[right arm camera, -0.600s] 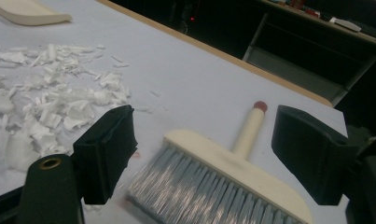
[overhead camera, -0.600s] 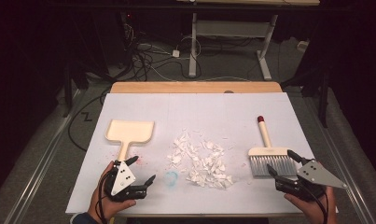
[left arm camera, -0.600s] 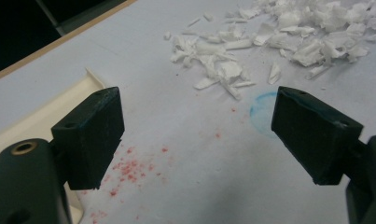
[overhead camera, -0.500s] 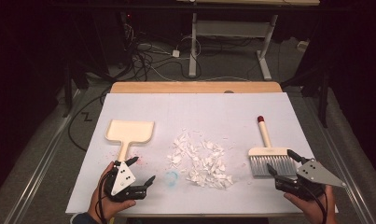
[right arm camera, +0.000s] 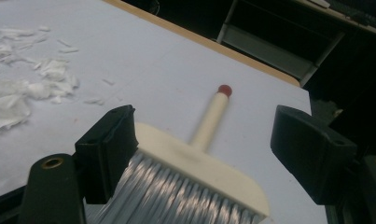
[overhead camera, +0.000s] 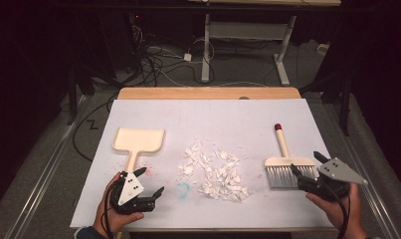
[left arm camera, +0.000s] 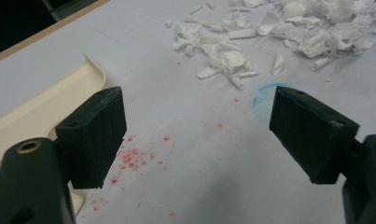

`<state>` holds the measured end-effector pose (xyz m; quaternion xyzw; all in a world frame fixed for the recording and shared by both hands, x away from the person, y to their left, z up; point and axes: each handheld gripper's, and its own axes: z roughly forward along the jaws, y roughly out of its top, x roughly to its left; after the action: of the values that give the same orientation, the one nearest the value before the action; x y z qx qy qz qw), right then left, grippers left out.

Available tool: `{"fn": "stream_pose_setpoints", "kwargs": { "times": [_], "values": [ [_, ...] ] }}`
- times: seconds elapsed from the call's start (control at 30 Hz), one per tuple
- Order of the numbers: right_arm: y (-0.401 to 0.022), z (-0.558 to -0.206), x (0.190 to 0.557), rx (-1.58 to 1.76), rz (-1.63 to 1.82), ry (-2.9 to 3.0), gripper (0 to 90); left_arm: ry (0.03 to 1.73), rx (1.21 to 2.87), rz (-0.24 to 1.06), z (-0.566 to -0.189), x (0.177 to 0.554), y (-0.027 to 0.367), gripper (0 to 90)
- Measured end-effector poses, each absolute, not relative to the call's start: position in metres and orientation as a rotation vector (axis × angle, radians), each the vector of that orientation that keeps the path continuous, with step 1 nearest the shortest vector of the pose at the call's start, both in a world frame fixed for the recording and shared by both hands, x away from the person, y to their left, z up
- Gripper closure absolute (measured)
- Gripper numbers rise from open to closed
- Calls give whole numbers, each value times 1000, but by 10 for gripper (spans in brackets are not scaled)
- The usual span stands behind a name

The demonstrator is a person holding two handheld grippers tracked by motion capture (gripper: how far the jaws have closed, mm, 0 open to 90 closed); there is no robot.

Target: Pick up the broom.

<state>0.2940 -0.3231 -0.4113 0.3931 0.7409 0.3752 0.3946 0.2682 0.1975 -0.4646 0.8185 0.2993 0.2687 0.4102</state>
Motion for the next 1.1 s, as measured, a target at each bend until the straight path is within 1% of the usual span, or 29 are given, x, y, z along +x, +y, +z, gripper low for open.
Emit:
{"fn": "stream_pose_setpoints", "kwargs": {
  "times": [0.03, 0.07, 0.1, 0.13, 0.2, 0.27, 0.3, 0.33, 0.47, 0.5, 0.57, 0.6, 0.63, 0.67, 0.7, 0.77, 0.8, 0.83, 0.87, 0.9, 0.93, 1.0, 1.1],
  "values": [
    [-323, -411, 294, 997, 952, 1879, 230, 756, 2061, 677, -465, 268, 198, 176],
    [-325, -409, 300, 1008, 951, 1884, 230, 758, 2064, 678, -465, 268, 198, 176],
    [-327, -405, 314, 1043, 922, 1877, 231, 761, 2065, 677, -465, 268, 198, 176],
    [-327, -405, 314, 1043, 922, 1877, 231, 762, 2065, 683, -465, 269, 198, 176],
    [-329, -401, 332, 1101, 920, 1892, 244, 757, 2061, 711, -465, 268, 196, 178],
    [-329, -402, 353, 1187, 915, 1904, 264, 762, 2059, 703, -464, 268, 195, 178],
    [-327, -406, 369, 1245, 876, 1932, 272, 761, 2061, 701, -464, 268, 195, 178],
    [-327, -406, 369, 1245, 876, 1932, 272, 761, 2066, 701, -464, 268, 195, 178],
    [-316, -422, 403, 1333, 807, 2020, 274, 751, 2071, 691, -465, 267, 195, 179],
    [-313, -433, 416, 1388, 733, 2032, 278, 748, 2075, 690, -464, 267, 195, 179],
    [-312, -439, 423, 1415, 700, 2058, 283, 745, 2075, 662, -465, 266, 196, 179],
    [-312, -445, 428, 1445, 682, 2082, 320, 732, 2074, 668, -465, 266, 197, 179],
    [-311, -457, 437, 1508, 590, 2107, 339, 740, 2072, 652, -466, 265, 197, 178],
    [-313, -459, 439, 1532, 611, 2107, 364, 741, 2071, 642, -466, 265, 197, 178],
    [-313, -459, 439, 1532, 611, 2107, 364, 741, 2071, 642, -466, 265, 197, 178],
    [-315, -458, 441, 1571, 653, 2134, 460, 743, 2083, 637, -467, 264, 198, 178],
    [-315, -458, 441, 1571, 653, 2134, 460, 743, 2088, 635, -468, 264, 197, 178],
    [-313, -458, 440, 1576, 656, 2138, 527, 742, 2092, 632, -468, 264, 197, 178],
    [-313, -458, 440, 1576, 656, 2138, 527, 738, 2092, 631, -468, 264, 196, 178],
    [-312, -457, 440, 1587, 657, 2138, 566, 736, 2089, 628, -468, 264, 196, 178],
    [-311, -458, 440, 1589, 663, 2127, 631, 734, 2085, 628, -468, 264, 195, 178],
    [-310, -458, 440, 1592, 662, 2117, 636, 738, 2081, 630, -468, 264, 195, 178],
    [-308, -459, 439, 1585, 666, 2104, 670, 741, 2080, 623, -469, 265, 194, 179]
  ]
}}
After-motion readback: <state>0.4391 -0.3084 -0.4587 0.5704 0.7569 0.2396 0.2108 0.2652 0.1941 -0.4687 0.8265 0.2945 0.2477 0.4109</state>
